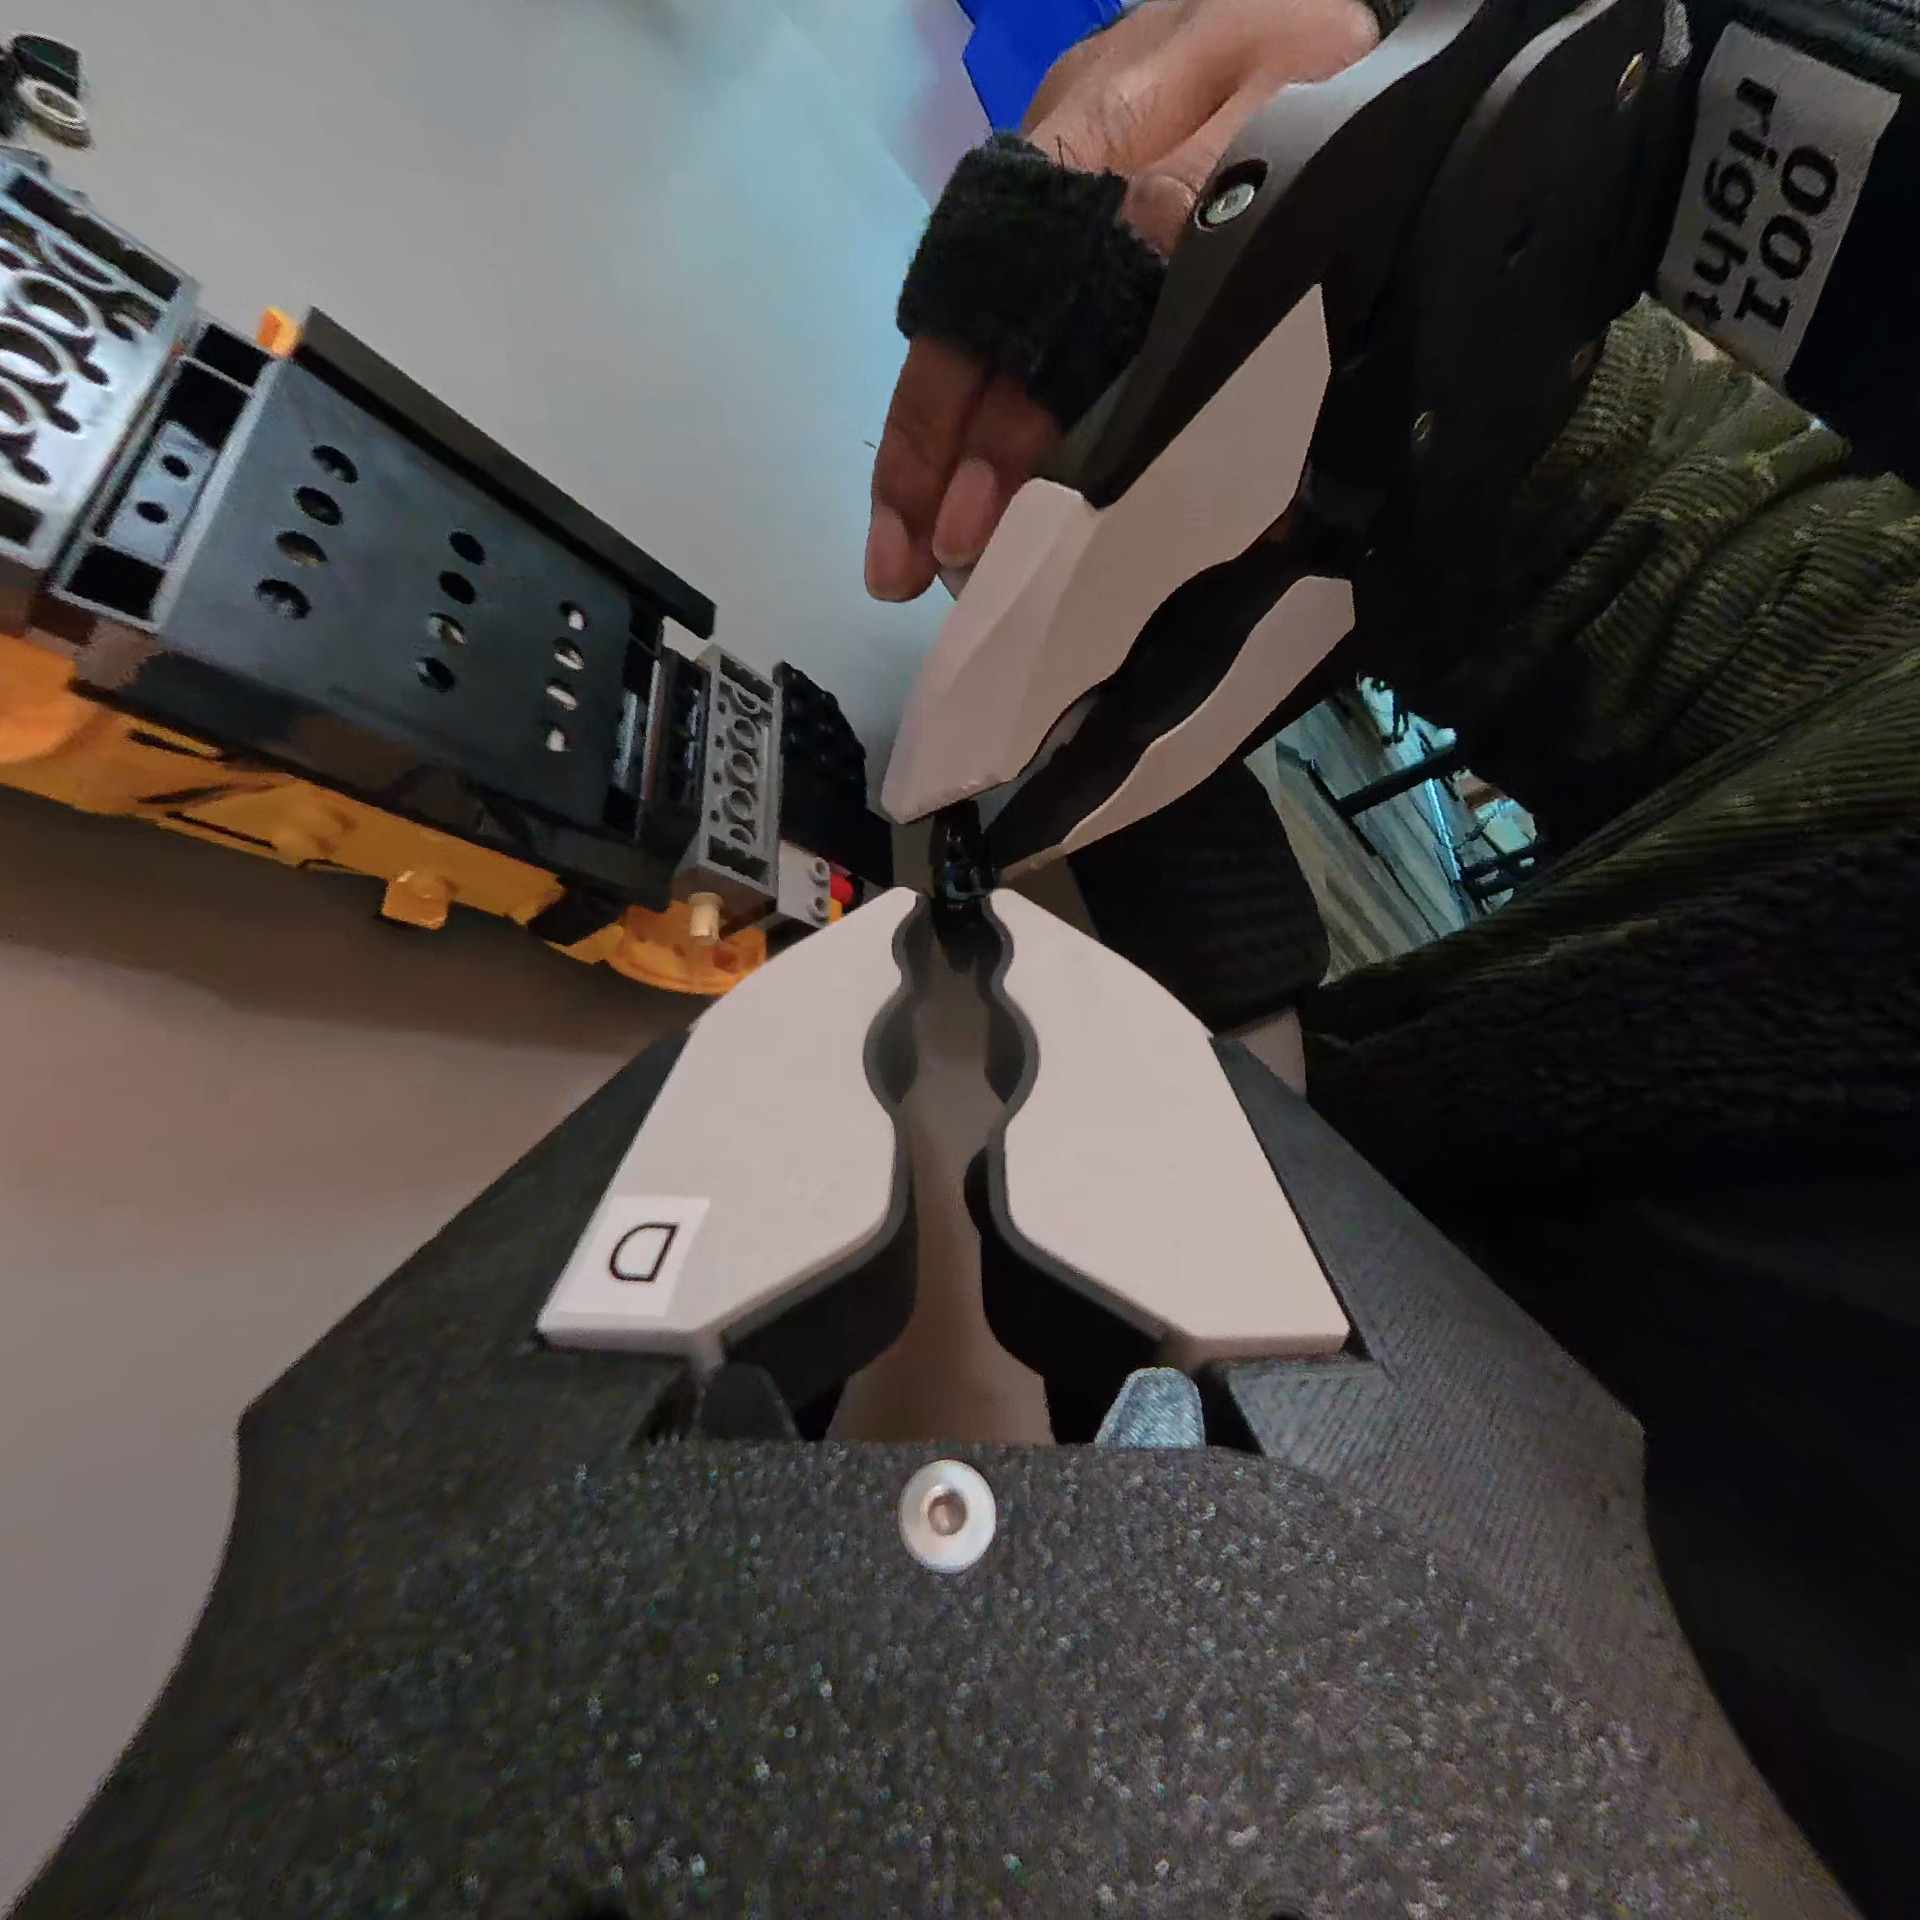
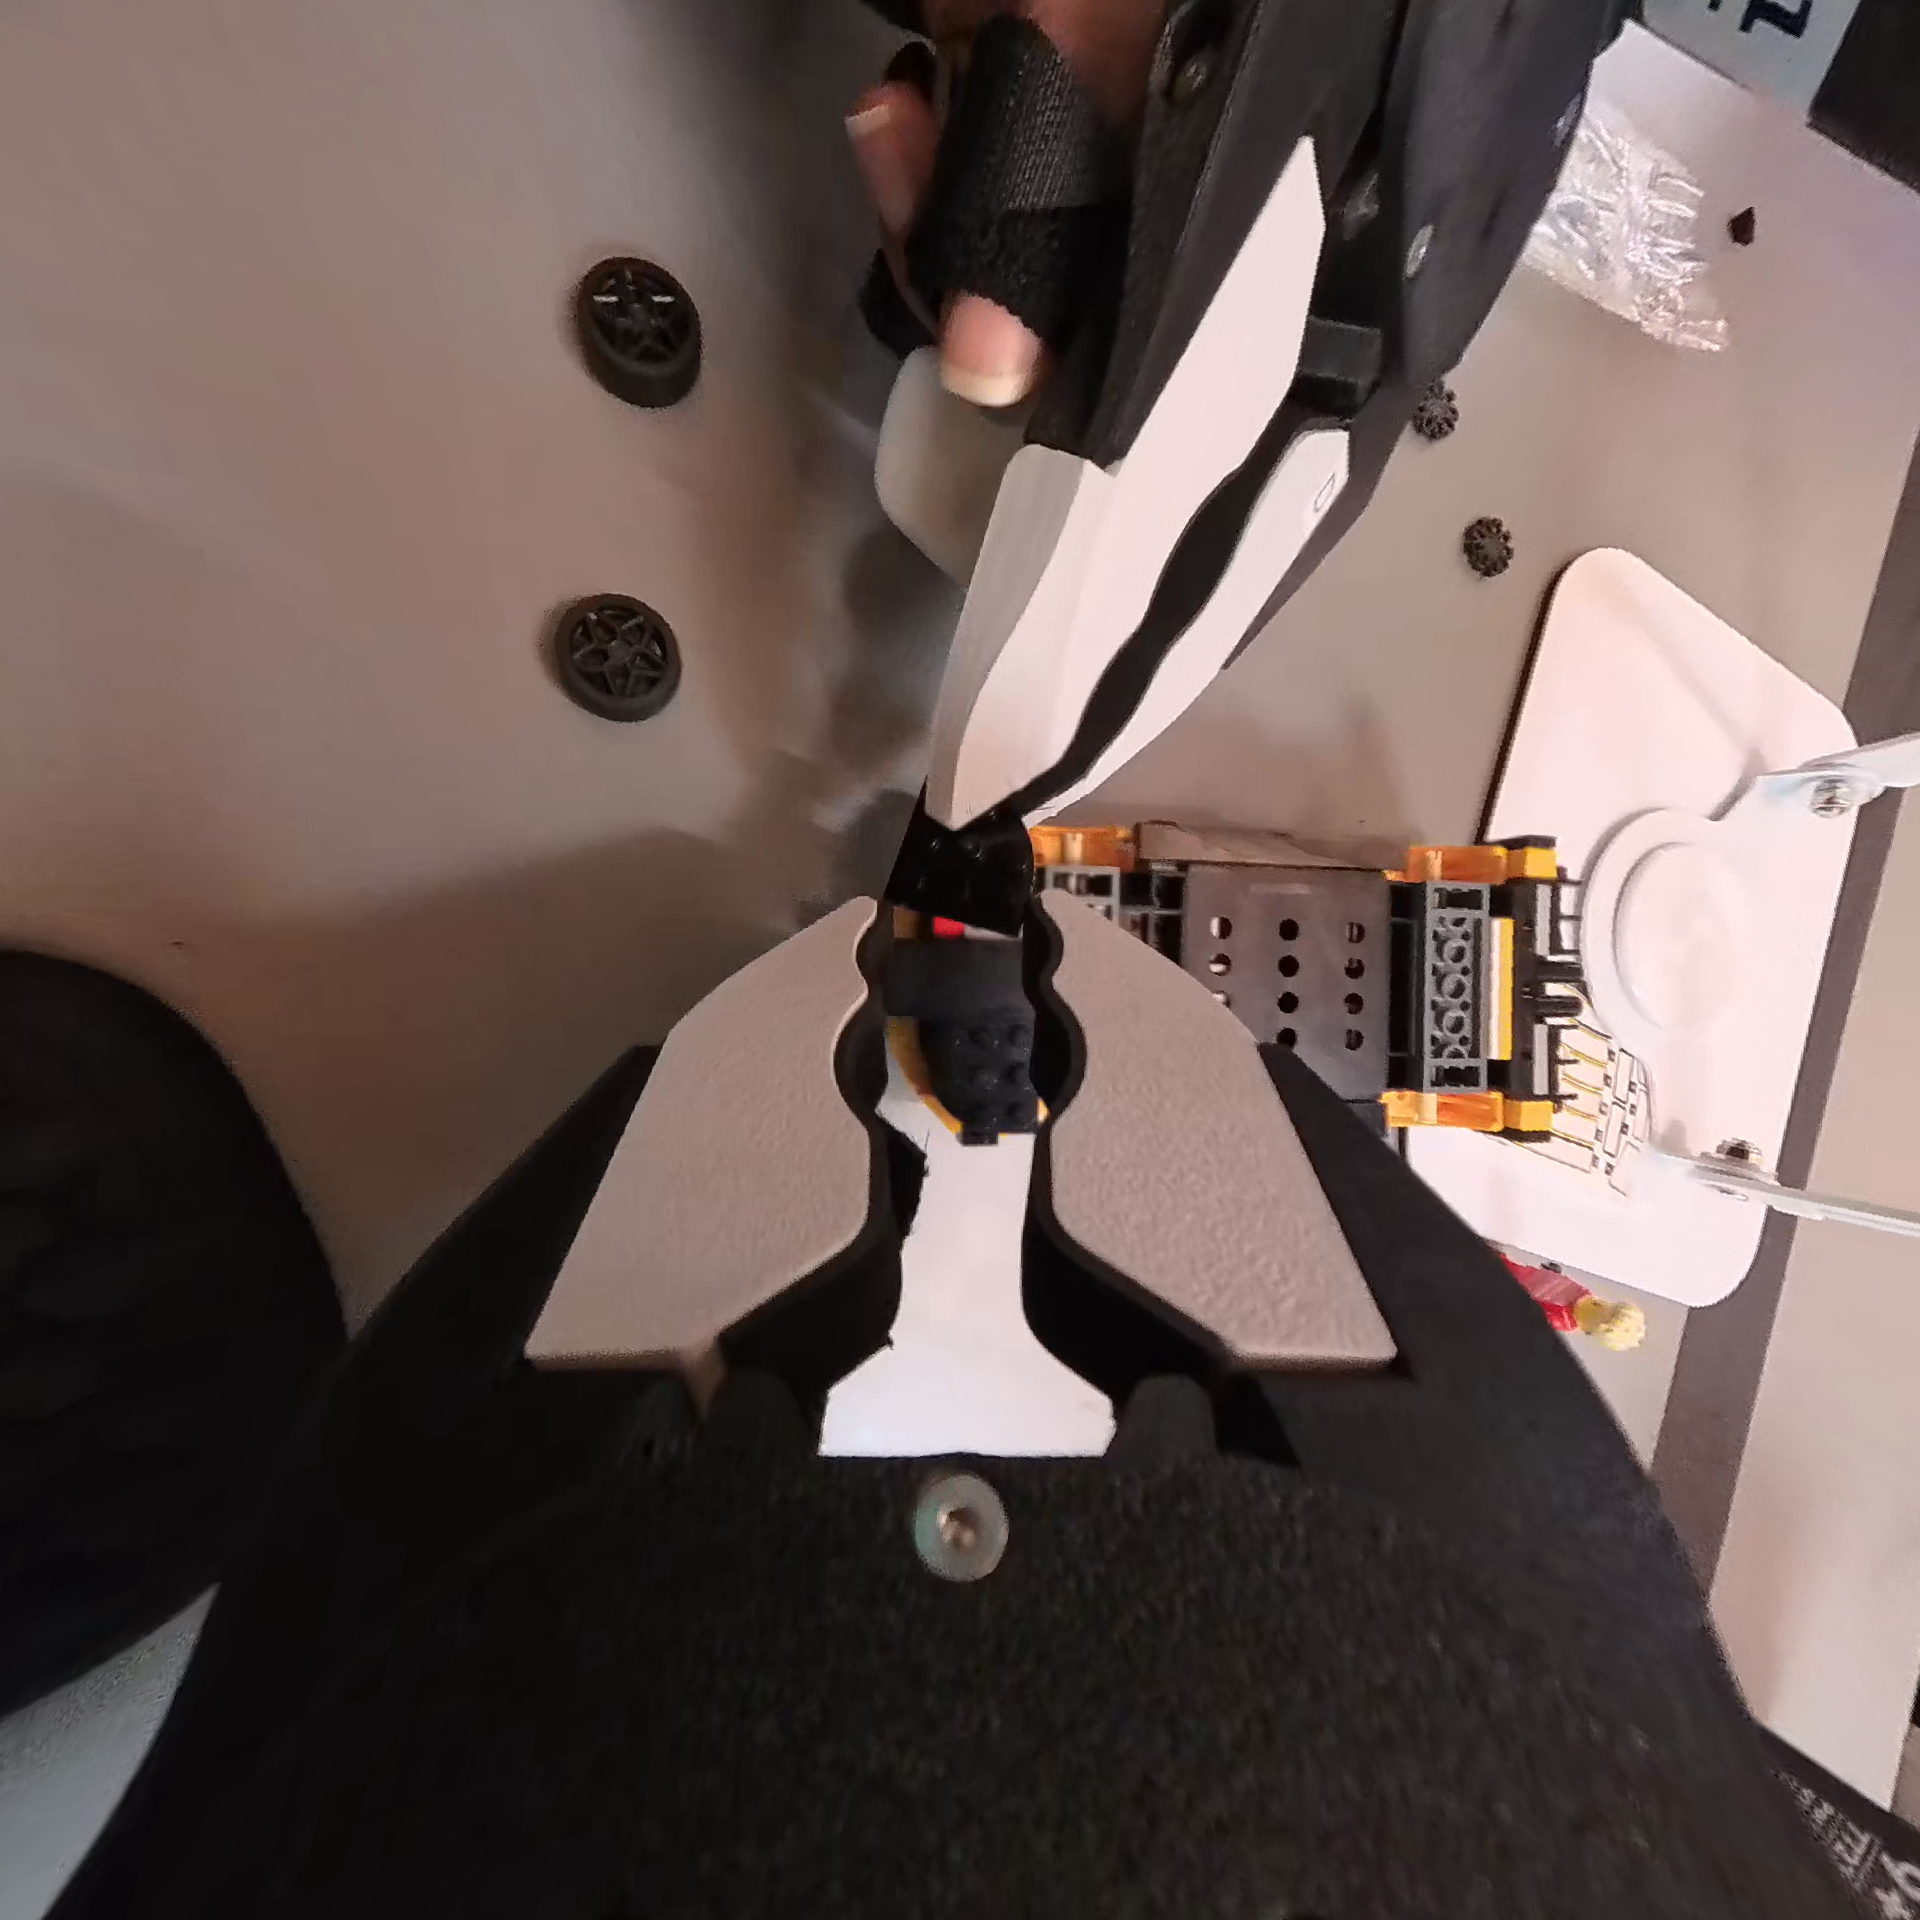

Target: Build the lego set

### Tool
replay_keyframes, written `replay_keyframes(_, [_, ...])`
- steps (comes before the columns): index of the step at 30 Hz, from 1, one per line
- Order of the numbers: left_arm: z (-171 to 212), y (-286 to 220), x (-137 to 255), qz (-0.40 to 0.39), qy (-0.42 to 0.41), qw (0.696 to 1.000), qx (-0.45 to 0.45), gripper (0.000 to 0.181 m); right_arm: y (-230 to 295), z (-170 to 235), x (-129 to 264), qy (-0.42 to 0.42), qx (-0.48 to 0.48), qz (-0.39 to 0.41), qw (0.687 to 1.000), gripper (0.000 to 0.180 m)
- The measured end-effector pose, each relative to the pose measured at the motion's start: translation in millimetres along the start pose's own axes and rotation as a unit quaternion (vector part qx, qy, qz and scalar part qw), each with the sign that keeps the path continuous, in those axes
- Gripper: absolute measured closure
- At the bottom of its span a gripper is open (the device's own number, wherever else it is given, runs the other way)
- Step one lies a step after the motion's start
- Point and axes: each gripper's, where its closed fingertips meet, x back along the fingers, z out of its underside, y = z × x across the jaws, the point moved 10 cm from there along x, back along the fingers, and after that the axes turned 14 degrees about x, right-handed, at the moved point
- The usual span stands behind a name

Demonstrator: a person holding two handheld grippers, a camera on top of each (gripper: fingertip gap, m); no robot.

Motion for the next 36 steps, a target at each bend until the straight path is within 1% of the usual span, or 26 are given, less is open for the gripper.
replay_keyframes(3, [-3.8,2.6,3.3,-0.001,-0.041,0.998,0.038,0.175,-4.9,6.0,0.6,0.001,-0.026,0.027,0.999,0.156])
replay_keyframes(5, [-3.9,5.2,5.2,0.003,-0.059,0.996,0.066,0.175,-4.5,8.3,1.7,-0.001,-0.044,0.046,0.998,0.146])
replay_keyframes(9, [-2.7,10.1,4.8,0.019,-0.063,0.992,0.105,0.175,0.5,5.6,0.9,-0.001,-0.063,0.071,0.995,0.144])
replay_keyframes(12, [-1.1,10.2,2.7,0.014,-0.062,0.992,0.108,0.175,2.4,1.4,-4.4,0.015,-0.06,0.09,0.994,0.146])
replay_keyframes(14, [-0.6,10.6,2.5,0.009,-0.063,0.992,0.11,0.175,2.5,-0.1,-6.6,0.024,-0.046,0.1,0.994,0.155])
replay_keyframes(21, [0.5,11.9,4.6,0.01,-0.067,0.991,0.112,0.174,0.9,-1.6,-6.1,0.026,-0.032,0.087,0.995,0.155])
replay_keyframes(24, [-0.3,11.2,6.6,0.004,-0.063,0.993,0.099,0.17,2.2,-2.8,-4.6,0.024,-0.019,0.078,0.997,0.155])
replay_keyframes(28, [-0.5,8.2,4.4,-0.001,-0.048,0.996,0.081,0.172,5.2,-5.7,-4.6,0.027,-0.001,0.057,0.998,0.156])
replay_keyframes(30, [0.0,5.8,3.4,0.0,-0.043,0.997,0.071,0.177,6.0,-7.0,-4.3,0.03,0.006,0.057,0.998,0.156])
replay_keyframes(33, [-0.7,3.1,5.0,-0.002,-0.051,0.997,0.064,0.177,5.8,-6.9,-1.9,0.024,-0.003,0.073,0.997,0.155])
replay_keyframes(36, [-3.5,1.7,10.6,0.014,-0.078,0.994,0.079,0.177,2.2,-4.3,4.0,0.018,-0.043,0.11,0.993,0.155])
